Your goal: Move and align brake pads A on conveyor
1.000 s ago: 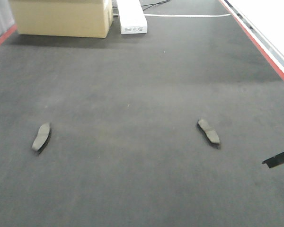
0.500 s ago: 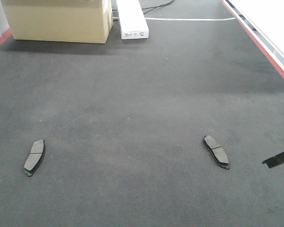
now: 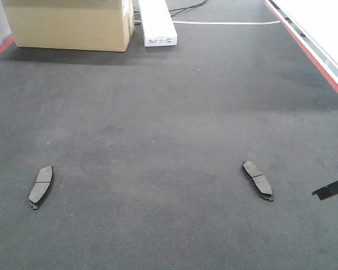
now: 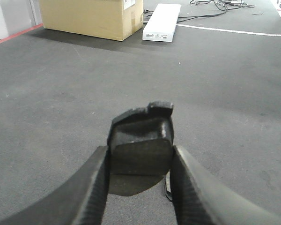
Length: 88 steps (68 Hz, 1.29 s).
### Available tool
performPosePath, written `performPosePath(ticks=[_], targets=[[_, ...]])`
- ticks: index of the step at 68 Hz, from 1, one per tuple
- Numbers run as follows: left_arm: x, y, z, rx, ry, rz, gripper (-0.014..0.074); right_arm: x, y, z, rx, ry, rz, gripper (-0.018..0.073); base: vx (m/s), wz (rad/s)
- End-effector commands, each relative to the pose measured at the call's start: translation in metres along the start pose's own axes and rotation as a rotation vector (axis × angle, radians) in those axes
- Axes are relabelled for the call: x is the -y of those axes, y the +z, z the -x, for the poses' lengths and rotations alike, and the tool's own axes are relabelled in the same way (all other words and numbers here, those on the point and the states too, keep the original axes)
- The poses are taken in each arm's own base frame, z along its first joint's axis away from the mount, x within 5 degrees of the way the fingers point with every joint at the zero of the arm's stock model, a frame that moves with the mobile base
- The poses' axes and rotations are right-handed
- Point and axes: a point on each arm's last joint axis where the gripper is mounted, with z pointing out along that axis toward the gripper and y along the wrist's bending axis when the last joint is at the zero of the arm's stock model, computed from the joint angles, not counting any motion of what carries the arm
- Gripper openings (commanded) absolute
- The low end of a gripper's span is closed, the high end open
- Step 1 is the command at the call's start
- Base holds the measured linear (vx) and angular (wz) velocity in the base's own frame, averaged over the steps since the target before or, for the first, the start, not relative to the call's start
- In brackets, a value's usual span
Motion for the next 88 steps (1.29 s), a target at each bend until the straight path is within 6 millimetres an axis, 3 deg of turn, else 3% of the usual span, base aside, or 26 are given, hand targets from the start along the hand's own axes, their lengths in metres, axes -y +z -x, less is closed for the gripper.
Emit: performPosePath(ticks=[1, 28, 42, 49, 63, 73, 88], targets=[[0.004, -0.004, 0.016, 0.11, -0.001, -0.035, -0.0006, -0.001, -0.003, 0.017, 0.114, -0.018, 0.009, -0.0004, 0.0, 0.0], [0.006, -0.004, 0.018, 0.121, -0.037, -0.058, -0.0006, -0.001, -0.003, 0.017, 0.114, -0.018, 0.009, -0.0004, 0.0, 0.0], [0.014, 0.021, 0.036, 0.015, -0.069, -0.06, -0.0004, -0.001, -0.003, 0.017, 0.114, -0.018, 0.009, -0.0004, 0.0, 0.0], [0.02, 0.046, 0.056, -0.059, -0.063, -0.044, -0.0003, -0.001, -0.003, 0.017, 0.114, -0.018, 0.009, -0.0004, 0.0, 0.0], [0.032, 0.118, 0.08, -0.243, -0.052, -0.005, 0.0004, -0.001, -0.003, 0.017, 0.114, -0.018, 0.009, -0.0004, 0.0, 0.0], [0.039, 0.172, 0.08, -0.356, -0.107, 0.026, 0.0008, -0.001, -0.003, 0.017, 0.114, -0.018, 0.009, -0.0004, 0.0, 0.0], [0.044, 0.24, 0.058, -0.475, -0.185, 0.072, 0.0024, -0.001, -0.003, 0.017, 0.114, -0.018, 0.009, -0.0004, 0.0, 0.0]])
